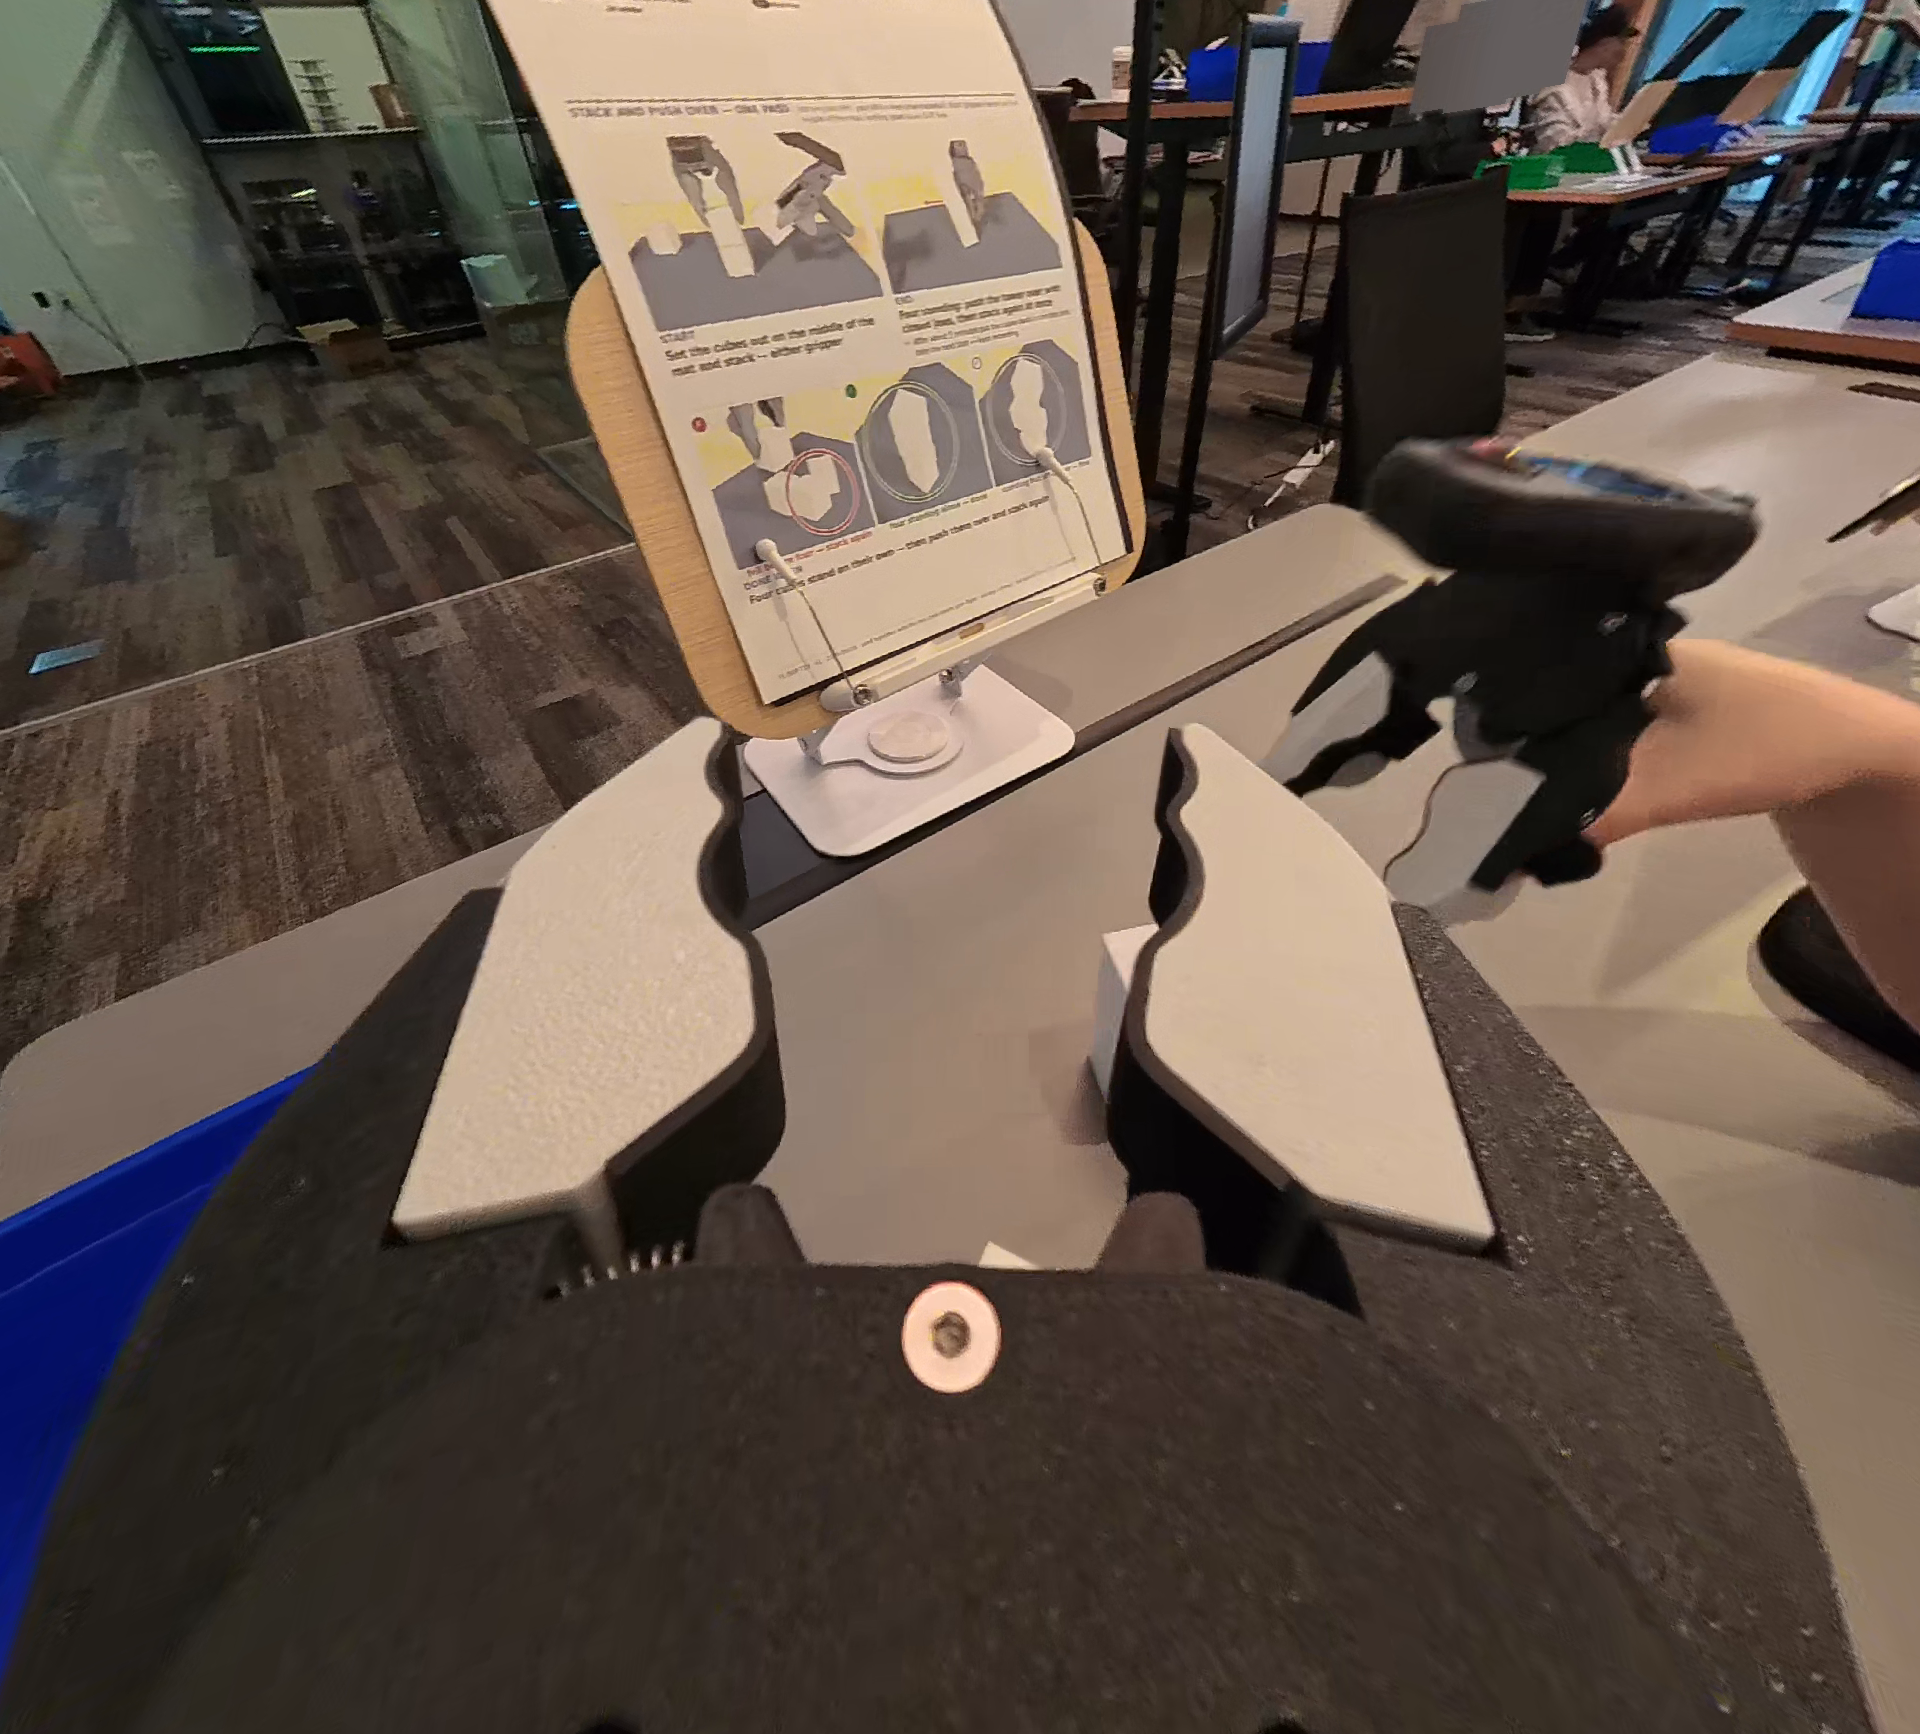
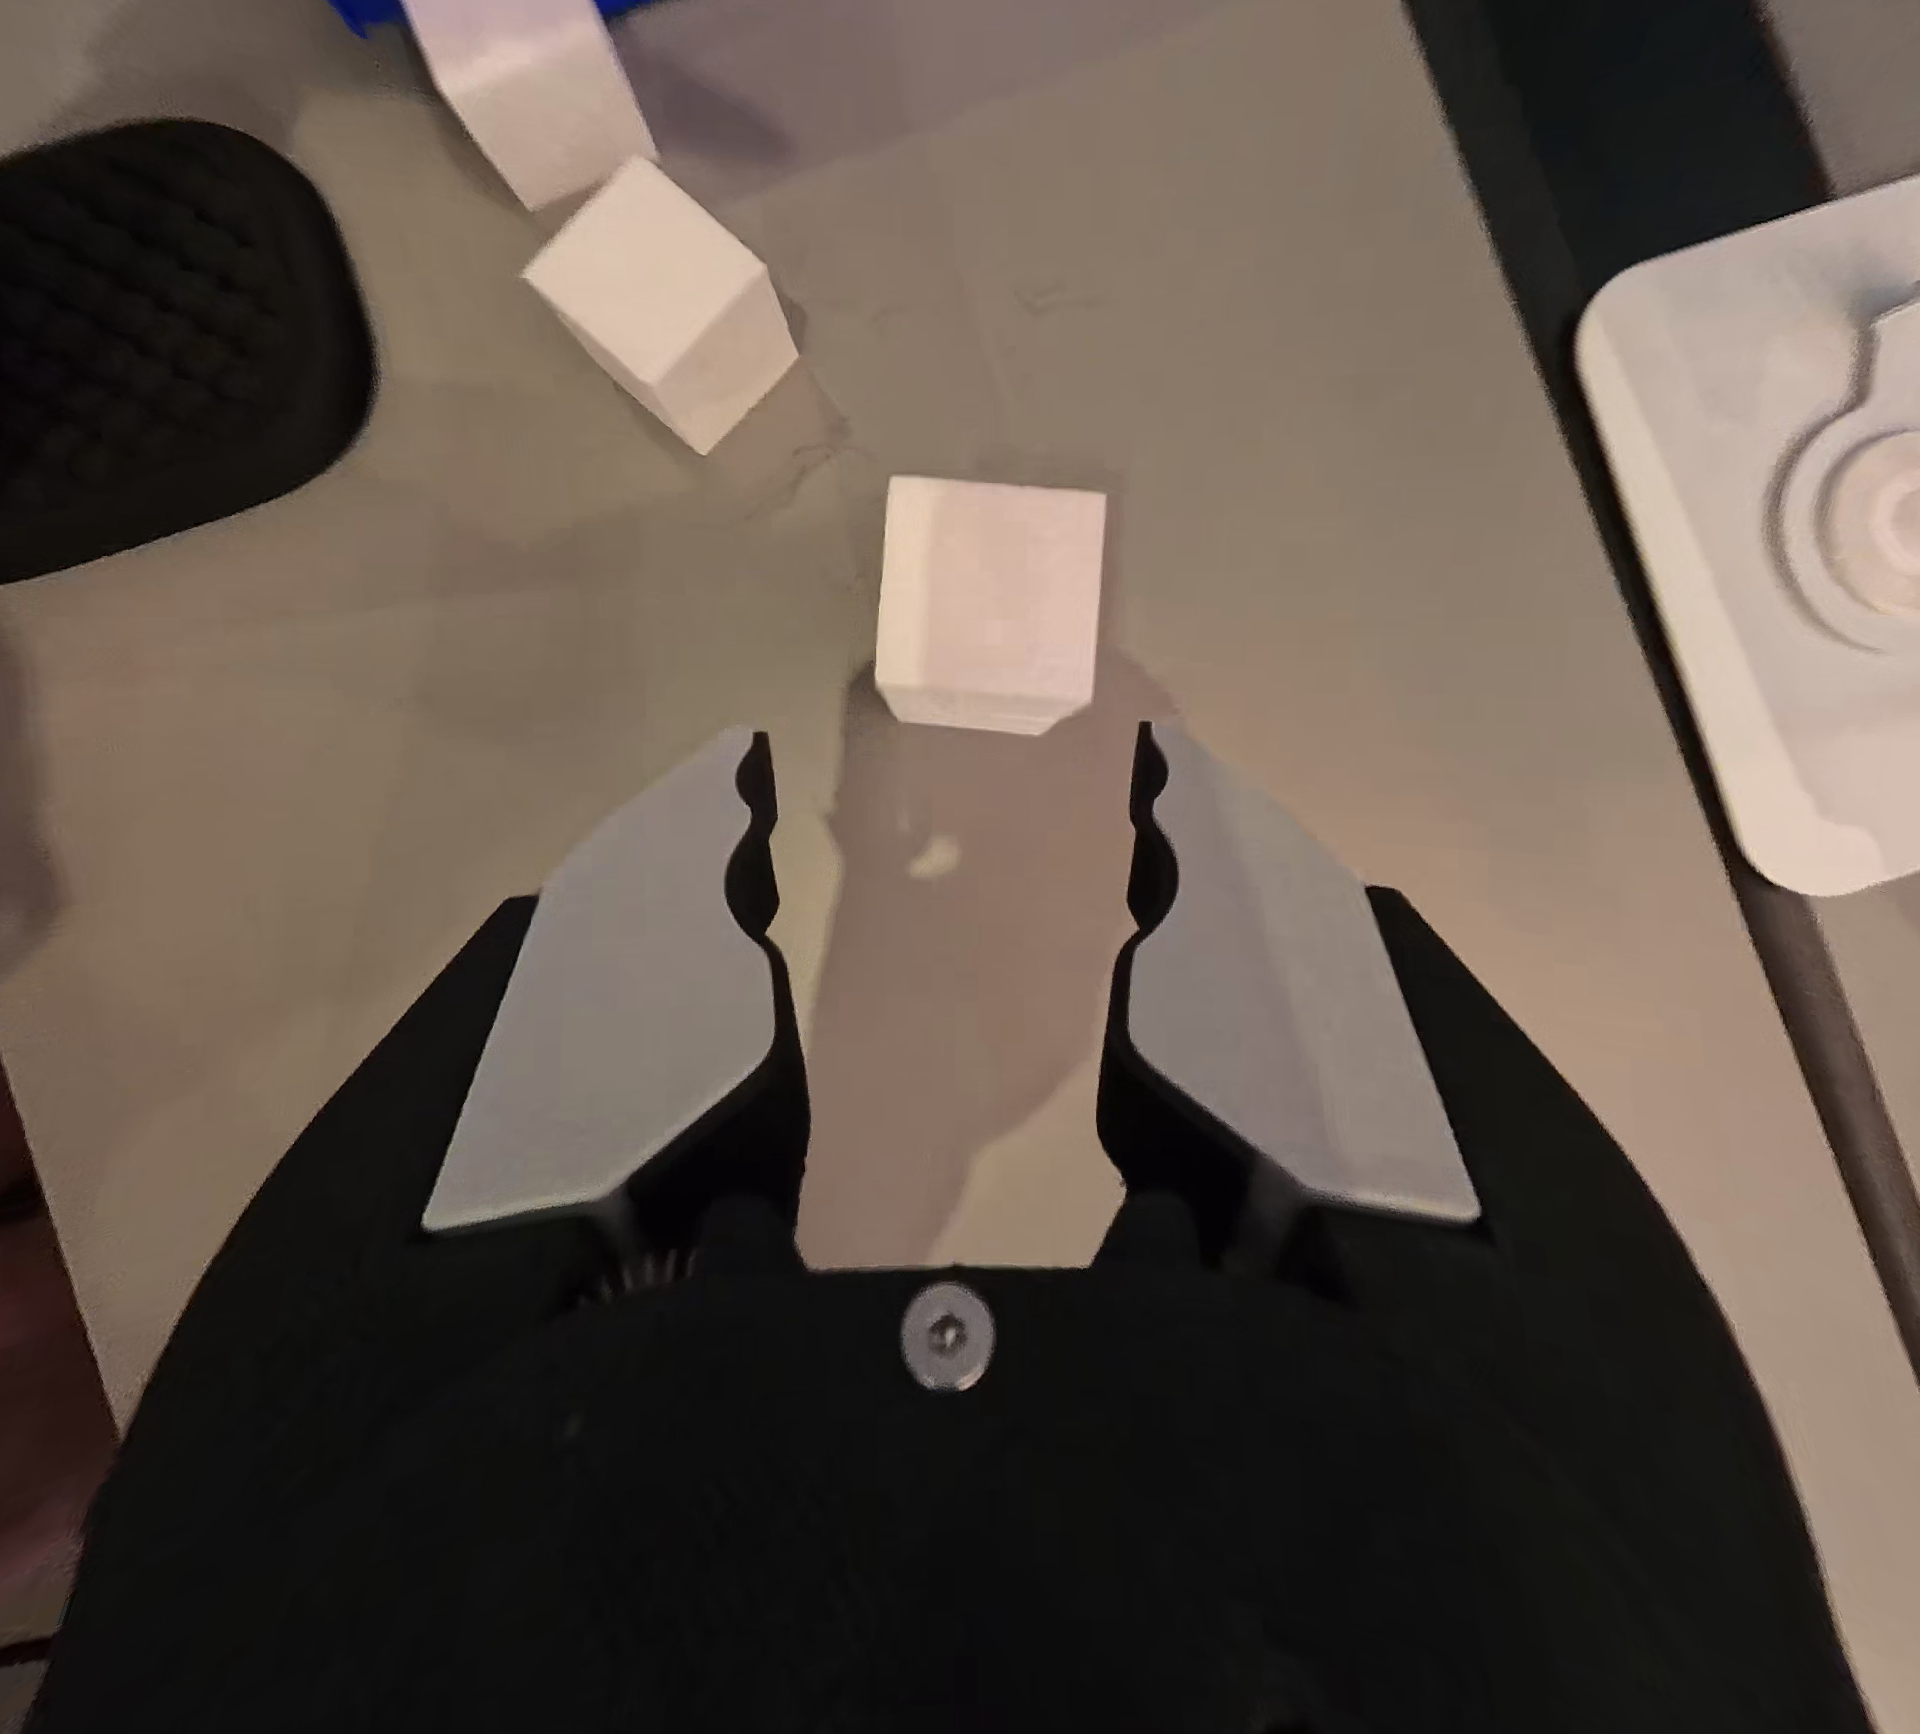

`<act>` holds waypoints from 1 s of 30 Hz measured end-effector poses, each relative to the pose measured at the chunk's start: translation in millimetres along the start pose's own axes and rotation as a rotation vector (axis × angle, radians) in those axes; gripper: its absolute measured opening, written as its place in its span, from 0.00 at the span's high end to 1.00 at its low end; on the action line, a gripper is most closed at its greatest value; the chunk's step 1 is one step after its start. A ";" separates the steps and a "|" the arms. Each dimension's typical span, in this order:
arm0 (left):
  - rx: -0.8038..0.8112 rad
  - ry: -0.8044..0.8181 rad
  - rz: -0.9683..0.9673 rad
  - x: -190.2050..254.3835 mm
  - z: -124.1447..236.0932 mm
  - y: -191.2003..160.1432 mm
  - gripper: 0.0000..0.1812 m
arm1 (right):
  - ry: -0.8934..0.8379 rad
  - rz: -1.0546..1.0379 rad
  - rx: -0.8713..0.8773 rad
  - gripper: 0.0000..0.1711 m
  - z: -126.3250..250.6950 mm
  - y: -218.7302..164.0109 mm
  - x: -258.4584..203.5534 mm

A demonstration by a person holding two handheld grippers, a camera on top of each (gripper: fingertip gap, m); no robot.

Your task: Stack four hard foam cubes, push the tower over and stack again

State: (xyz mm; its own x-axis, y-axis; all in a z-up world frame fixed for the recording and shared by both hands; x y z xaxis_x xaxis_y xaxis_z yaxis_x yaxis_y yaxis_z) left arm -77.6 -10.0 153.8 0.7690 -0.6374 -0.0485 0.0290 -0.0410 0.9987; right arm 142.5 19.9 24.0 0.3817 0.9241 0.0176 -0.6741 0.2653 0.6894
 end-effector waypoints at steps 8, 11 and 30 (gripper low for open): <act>-0.112 -0.134 -0.106 58.8 -13.1 -4.5 0.60 | -0.033 -0.022 0.309 0.66 113.5 -40.9 35.1; -0.255 -0.180 -0.156 68.5 -11.3 -22.0 0.59 | -0.083 -0.058 0.378 0.66 149.0 -58.2 50.2; -1.067 -0.295 -0.446 33.1 -3.6 -211.8 0.61 | -0.194 -0.040 0.519 0.65 210.2 -80.8 66.8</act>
State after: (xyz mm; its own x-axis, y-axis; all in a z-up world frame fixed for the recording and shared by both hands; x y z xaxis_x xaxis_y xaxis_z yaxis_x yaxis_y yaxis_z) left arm -56.0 -19.6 -59.3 0.3846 -0.8870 -0.2557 0.8795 0.2680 0.3934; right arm 355.3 2.4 121.6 0.5428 0.8357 0.0833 -0.2751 0.0832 0.9578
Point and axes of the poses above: each gripper's, where its closed fingertips meet, z back along the fingers, y out of its top, x = y × z across the jaws, the point moved 6 cm from there along z, back along the fingers, and after that the axes turned 7 degrees about x, right-handed, at the moved point
